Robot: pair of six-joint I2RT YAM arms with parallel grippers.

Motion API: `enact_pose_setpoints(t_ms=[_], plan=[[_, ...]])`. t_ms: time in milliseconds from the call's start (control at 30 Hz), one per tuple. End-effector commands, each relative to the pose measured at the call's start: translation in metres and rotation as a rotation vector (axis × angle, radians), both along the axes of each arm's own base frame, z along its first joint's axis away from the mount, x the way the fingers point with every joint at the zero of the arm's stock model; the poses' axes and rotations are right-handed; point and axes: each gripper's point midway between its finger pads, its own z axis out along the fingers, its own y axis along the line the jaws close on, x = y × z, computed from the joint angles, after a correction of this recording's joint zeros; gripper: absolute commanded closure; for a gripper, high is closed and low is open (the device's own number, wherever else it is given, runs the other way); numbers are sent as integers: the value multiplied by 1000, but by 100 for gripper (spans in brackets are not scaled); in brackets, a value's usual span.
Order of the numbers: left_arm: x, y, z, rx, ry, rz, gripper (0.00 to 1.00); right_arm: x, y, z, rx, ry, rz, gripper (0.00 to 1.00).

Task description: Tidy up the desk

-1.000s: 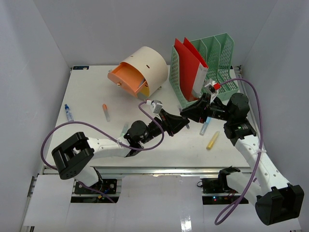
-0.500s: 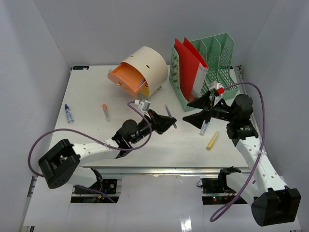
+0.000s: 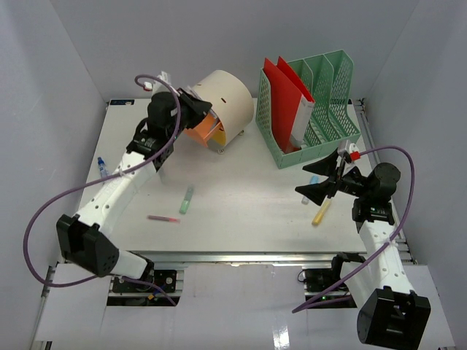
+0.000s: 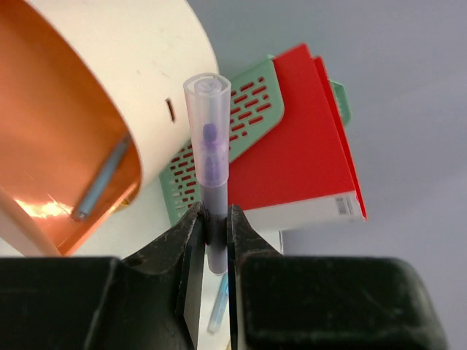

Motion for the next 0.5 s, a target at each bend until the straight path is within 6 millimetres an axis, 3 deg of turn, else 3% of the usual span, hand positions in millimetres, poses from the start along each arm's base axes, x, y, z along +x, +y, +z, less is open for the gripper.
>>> enact_pose_setpoints(t_ms=[0,167,333,467], plan=[[18,32,-48,9,310,72,100,-2,-2,9,-16,-77,17,10],[38,37,-56,-17,383,59,100,-1,-4,10,-16,-82,-2,10],[44,39,-59,-34,407,46,100,0,-7,11,-14,-81,-17,10],[49,33,-57,-40,411,12,92,0,-7,11,-14,-78,-15,10]])
